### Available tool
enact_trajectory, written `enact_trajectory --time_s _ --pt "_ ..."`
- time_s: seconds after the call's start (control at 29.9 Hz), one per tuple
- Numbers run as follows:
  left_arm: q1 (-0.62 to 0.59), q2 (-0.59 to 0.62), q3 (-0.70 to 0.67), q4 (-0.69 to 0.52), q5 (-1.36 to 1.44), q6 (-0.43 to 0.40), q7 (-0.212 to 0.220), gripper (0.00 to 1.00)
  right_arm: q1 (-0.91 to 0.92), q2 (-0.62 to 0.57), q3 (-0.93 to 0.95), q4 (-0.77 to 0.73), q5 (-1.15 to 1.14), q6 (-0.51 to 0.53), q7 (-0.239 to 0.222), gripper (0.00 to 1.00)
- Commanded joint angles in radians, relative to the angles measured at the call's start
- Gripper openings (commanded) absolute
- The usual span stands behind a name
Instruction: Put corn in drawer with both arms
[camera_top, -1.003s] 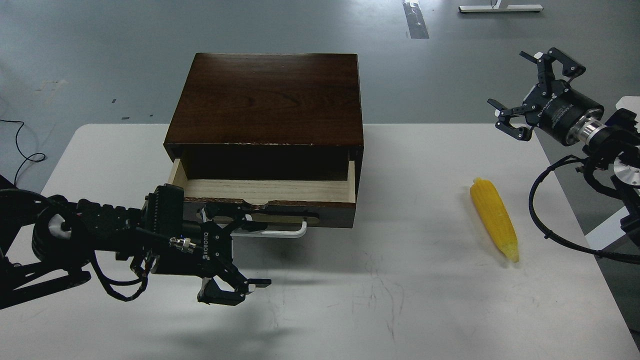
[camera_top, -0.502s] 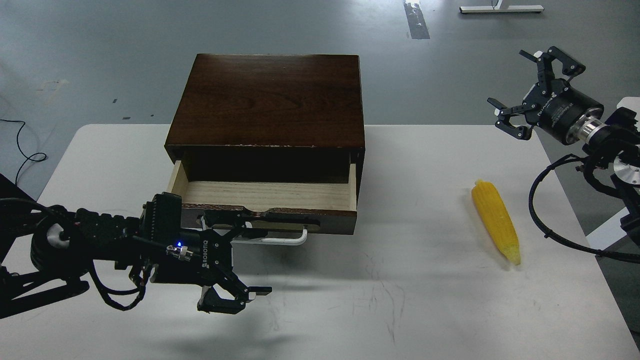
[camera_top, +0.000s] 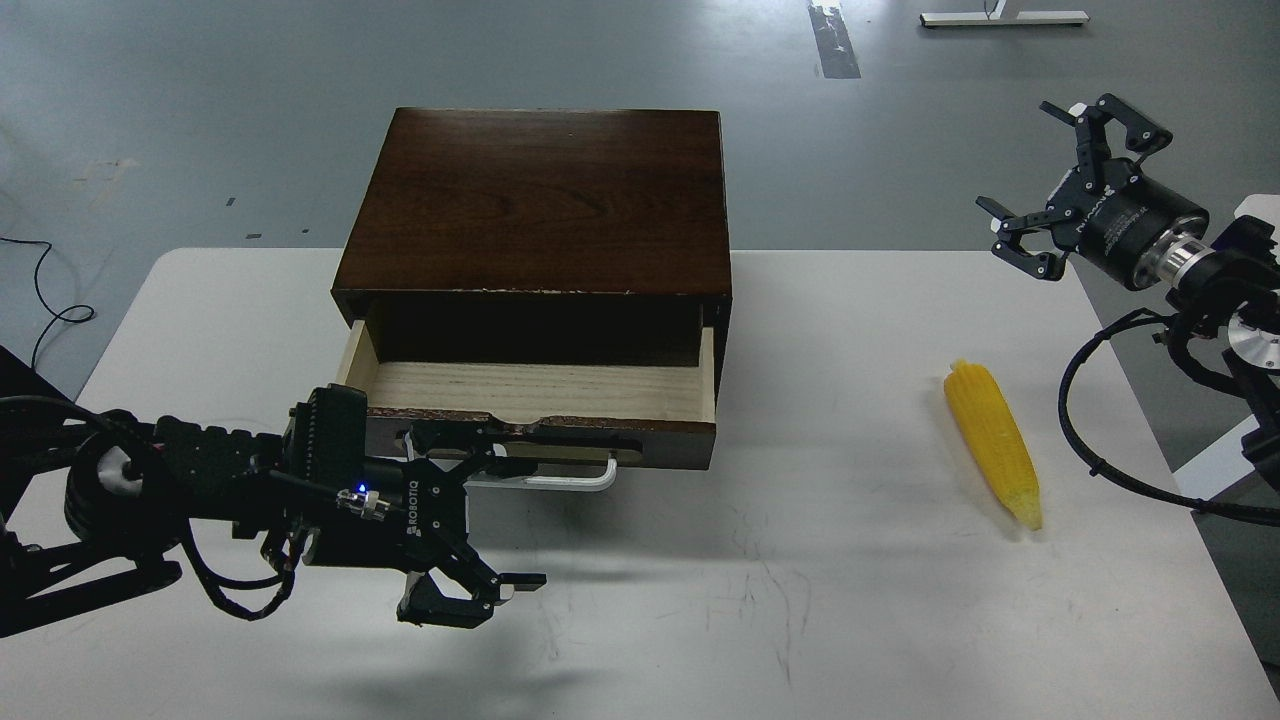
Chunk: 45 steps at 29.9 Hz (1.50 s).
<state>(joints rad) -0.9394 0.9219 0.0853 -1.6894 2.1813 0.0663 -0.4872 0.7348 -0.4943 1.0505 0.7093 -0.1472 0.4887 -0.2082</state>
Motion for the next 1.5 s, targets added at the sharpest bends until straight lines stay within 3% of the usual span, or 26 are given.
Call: enact_trajectory --time_s 0.0,0.94,1.17,1.47 --pt "-0.004 0.000 -0.035 0.004 0.000 -0.008 -0.001 0.99 -0.002 -0.001 -0.001 -0.005 0.000 0.000 0.000 1.00" --pt "-0.012 0.009 -0.096 -0.009 0.000 0.015 -0.001 0.99 -0.005 0.000 -0.003 -0.028 0.000 0.000 0.000 1.00" --pt "-0.016 0.018 -0.183 -0.021 0.000 0.042 -0.001 0.99 -0.005 0.000 -0.004 -0.027 0.000 0.000 0.001 1.00" --pt "-0.036 0.127 -0.358 -0.019 -0.038 0.058 -0.001 0.99 -0.003 0.000 -0.007 -0.022 0.000 0.000 0.001 1.00"
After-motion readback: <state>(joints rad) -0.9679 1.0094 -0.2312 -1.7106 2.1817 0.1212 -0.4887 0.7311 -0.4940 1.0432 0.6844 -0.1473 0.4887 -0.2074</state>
